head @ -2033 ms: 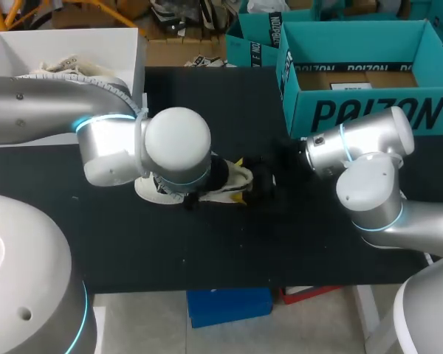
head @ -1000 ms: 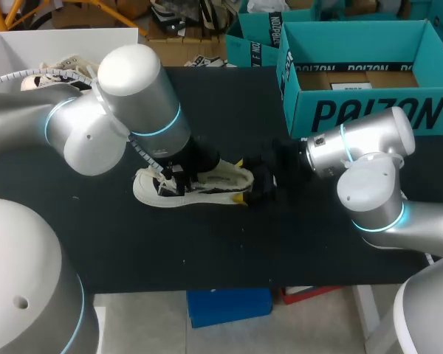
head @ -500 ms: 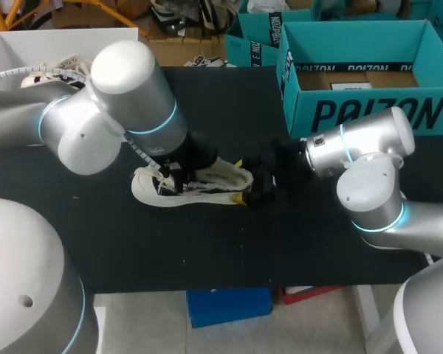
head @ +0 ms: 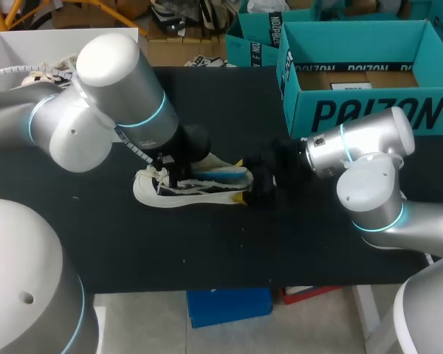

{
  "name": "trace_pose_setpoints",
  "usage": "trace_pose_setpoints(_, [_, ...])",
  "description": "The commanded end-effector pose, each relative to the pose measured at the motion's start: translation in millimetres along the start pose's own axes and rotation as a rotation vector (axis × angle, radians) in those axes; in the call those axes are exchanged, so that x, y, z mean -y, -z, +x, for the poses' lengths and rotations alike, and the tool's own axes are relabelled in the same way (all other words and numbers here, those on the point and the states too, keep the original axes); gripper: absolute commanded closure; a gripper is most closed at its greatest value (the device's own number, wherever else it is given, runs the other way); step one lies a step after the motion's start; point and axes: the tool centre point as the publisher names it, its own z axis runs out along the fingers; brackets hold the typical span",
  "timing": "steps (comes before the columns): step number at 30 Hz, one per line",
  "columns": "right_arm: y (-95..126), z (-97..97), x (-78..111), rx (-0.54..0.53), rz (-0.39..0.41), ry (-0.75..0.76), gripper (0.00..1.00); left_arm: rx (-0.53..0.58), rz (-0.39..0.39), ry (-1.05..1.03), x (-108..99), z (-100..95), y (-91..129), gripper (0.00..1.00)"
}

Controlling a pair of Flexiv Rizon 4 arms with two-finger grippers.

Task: Take the shoe out of the shoebox, open the shoe tongue, remove and reinsert the insole, then place the shoe into the shoebox

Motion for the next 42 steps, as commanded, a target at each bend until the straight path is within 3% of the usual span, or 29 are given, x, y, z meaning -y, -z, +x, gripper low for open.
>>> trace_pose_setpoints(1, [-2, -2.4, 3.4, 0.001, 0.002, -0.001, 1.00, -0.007, 0.000, -0.009, -1, 1.3, 1, 1.00])
trace_pose_setpoints(19, [-2, -2.4, 3.4, 0.001, 0.002, -0.001, 1.00, -0.035, -0.033, -0.036, 34, -3.9, -21, 0.98])
trace_pose_setpoints(21, [-2, -2.4, 3.4, 0.001, 0.002, -0.001, 1.00, -0.041, -0.036, -0.038, 38, -4.6, -23, 0.61])
trace_pose_setpoints(23, [-2, -2.4, 3.4, 0.001, 0.002, -0.001, 1.00, -0.054, -0.025, -0.050, 42, -5.7, -23, 0.39])
trace_pose_setpoints(33, [-2, -2.4, 3.4, 0.001, 0.002, -0.001, 1.00, -0.042, 0.003, -0.140, 75, -3.5, -25, 0.42])
trace_pose_setpoints(42, [-2, -2.4, 3.4, 0.001, 0.002, -0.001, 1.00, -0.043, 0.012, -0.201, 93, 0.7, -33, 0.60])
